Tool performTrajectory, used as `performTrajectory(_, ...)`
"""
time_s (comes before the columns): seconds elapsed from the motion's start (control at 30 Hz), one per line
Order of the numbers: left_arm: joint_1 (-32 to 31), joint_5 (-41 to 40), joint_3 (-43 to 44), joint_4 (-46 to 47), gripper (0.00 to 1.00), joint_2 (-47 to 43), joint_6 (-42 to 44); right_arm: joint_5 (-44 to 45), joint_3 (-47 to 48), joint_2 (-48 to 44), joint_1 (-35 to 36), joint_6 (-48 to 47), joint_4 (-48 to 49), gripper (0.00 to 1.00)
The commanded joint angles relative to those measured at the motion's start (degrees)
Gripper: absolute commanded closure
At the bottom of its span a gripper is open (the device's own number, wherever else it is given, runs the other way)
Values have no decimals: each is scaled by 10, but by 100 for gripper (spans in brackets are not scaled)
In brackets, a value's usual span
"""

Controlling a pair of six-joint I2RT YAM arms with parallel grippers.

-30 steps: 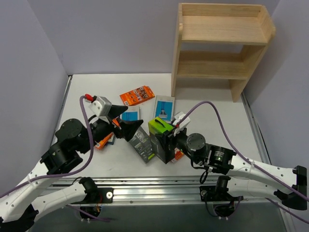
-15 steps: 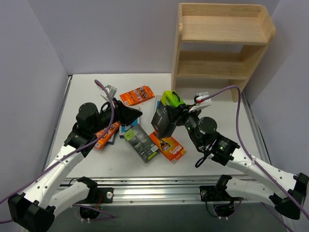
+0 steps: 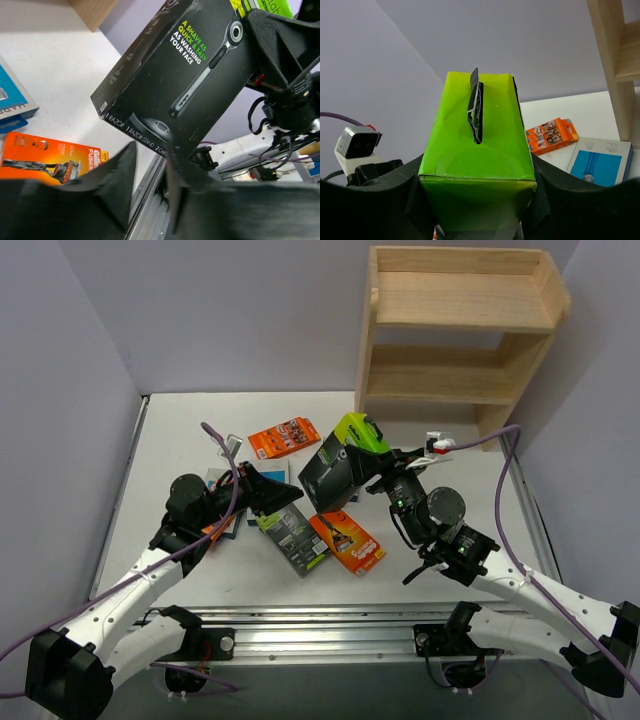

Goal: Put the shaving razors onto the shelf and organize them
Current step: Pass the shaving razor from the right arm to the left

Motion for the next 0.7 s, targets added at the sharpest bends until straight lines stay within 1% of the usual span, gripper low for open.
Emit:
performTrajectory(0.0,4,3,-40,106,58,-25,-60,7,-12,-29,-3,29,121,100)
performTrajectory(0.23,3,-15,-119,232,41,-41,-140,-1,-35,-22,-1,41,170,100)
performTrajectory(0.47,4,-24,-151,342,35,-16,-193,-20,-41,-1,-1,68,214,100)
performTrajectory(0.67,4,-33,-147,378,30,9,-191,-26,-56,0,-2,87,240,100)
